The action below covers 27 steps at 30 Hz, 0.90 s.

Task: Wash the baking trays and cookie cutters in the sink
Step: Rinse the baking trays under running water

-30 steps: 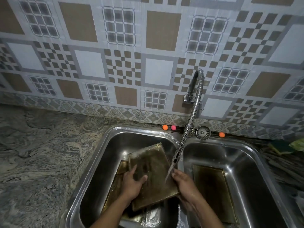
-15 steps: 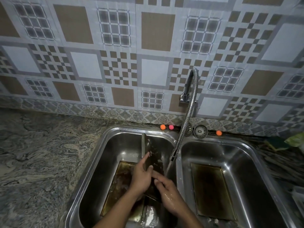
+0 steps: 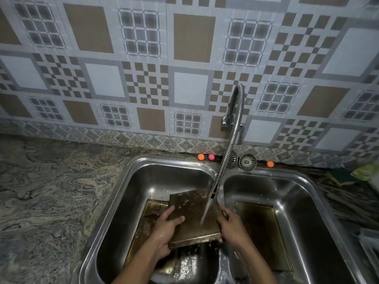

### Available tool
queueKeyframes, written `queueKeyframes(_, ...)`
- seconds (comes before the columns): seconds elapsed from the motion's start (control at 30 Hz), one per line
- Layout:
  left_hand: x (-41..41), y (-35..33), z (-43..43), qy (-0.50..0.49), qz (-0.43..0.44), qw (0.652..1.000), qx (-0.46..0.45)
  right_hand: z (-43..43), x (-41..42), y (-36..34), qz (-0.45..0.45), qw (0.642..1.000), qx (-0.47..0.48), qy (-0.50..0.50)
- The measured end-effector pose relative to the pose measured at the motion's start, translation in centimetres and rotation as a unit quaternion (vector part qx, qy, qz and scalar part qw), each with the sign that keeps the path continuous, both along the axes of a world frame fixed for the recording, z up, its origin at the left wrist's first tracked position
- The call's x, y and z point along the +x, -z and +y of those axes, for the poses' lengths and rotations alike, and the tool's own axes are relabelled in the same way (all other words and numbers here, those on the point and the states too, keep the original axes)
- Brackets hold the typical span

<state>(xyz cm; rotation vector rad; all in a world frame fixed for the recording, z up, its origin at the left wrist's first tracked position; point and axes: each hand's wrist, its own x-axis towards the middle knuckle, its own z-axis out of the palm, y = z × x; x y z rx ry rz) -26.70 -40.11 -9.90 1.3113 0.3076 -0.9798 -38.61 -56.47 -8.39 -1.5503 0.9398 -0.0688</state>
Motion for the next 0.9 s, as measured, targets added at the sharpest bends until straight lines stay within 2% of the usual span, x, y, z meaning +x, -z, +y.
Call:
queueKeyframes(0.17,-2.9,0.3,-1.3,0.142,0.035,0.989,0.03,0.1,0.3,-3.8,-0.038,0.998,-0.02,-0.042)
queueKeyframes(0.3,-3.9,0.5,-2.0,0.162,-0.009,0.986,0.05,0.8,0.1,-4.2,-0.043,0.994,-0.045,-0.091)
queueKeyframes(0.5,-3.3,2.0,-1.7,0.055,-0.016,0.998,-0.001,1.1,-1.2,-3.3,-0.051,0.983,-0.093,-0.147)
queueKeyframes(0.63,-2.4,2.5,-0.5,0.006,-0.036,0.998,-0.048,0.9,-2.3,-3.1,-0.001,0.979,-0.111,-0.173)
queueKeyframes(0.9,-1.8,3.0,1.4,0.038,-0.232,0.969,0.075,2.9,-2.6,-0.9,0.001,0.975,-0.102,-0.198)
